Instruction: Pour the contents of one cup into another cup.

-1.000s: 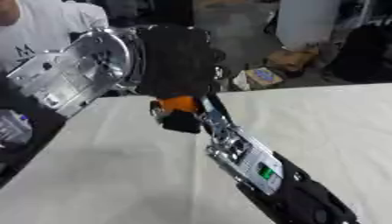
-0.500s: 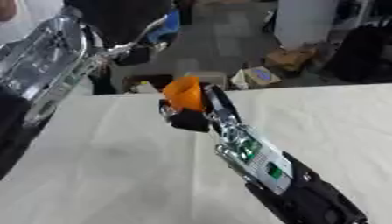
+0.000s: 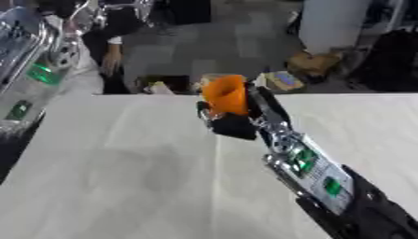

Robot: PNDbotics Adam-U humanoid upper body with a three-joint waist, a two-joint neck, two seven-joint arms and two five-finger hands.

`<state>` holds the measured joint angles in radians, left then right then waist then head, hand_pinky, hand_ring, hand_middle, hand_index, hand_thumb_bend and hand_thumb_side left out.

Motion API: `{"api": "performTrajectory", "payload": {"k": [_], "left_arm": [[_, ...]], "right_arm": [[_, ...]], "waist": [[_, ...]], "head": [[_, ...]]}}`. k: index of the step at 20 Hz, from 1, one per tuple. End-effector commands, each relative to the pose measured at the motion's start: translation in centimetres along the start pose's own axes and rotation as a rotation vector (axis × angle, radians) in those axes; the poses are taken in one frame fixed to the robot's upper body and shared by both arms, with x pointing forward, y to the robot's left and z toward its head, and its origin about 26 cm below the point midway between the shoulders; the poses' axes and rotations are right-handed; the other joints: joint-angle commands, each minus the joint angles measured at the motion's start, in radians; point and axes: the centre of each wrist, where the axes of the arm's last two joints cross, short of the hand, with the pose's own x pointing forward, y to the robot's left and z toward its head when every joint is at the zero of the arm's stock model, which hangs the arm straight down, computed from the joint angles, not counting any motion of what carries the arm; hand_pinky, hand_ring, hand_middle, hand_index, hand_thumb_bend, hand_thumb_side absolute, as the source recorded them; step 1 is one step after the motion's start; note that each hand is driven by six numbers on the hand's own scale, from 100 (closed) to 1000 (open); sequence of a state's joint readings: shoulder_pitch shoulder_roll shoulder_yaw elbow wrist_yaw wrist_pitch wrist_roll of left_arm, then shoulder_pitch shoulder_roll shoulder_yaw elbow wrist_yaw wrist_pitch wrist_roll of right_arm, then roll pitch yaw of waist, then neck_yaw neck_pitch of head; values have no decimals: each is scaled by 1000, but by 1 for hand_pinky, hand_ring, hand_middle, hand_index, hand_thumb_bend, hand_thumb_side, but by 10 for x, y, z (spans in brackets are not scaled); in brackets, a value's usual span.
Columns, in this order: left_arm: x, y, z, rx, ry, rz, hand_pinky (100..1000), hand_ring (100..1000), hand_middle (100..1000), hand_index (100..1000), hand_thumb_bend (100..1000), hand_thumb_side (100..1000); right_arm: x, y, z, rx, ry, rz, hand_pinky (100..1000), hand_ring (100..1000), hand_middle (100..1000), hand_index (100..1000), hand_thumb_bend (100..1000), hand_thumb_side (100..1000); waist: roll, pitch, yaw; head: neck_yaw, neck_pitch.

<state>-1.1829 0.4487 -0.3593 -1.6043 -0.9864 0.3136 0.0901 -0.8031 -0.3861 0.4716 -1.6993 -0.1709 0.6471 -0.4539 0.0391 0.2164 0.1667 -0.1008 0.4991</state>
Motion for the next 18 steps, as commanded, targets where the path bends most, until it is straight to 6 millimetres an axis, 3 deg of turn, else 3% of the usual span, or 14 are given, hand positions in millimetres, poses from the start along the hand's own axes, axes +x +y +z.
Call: {"api": "performTrajectory", "payload": {"k": [1,8,18], "left_arm": [[-12,18,-1,88,112,78,100,348,452,810,100,199],[-18,25,19,196,277,303,100,326,422,819,100,308],[-22,9,56,218,462,604,100,310,396,836,100,422]], "right_arm": [[12,-20,6,-71,-28,-17,462,474,478,576,100,247],[10,-43,21,-177,-78,-138,464,475,468,570,100,236],[-17,-56,36,-271,-131,-260,505,504,459,569,100,222]], "waist": [[-3,-22,-4],[-14,-11,-12],[-25,10,-27]], "head": [[15,10],[27,5],[36,-20]]}}
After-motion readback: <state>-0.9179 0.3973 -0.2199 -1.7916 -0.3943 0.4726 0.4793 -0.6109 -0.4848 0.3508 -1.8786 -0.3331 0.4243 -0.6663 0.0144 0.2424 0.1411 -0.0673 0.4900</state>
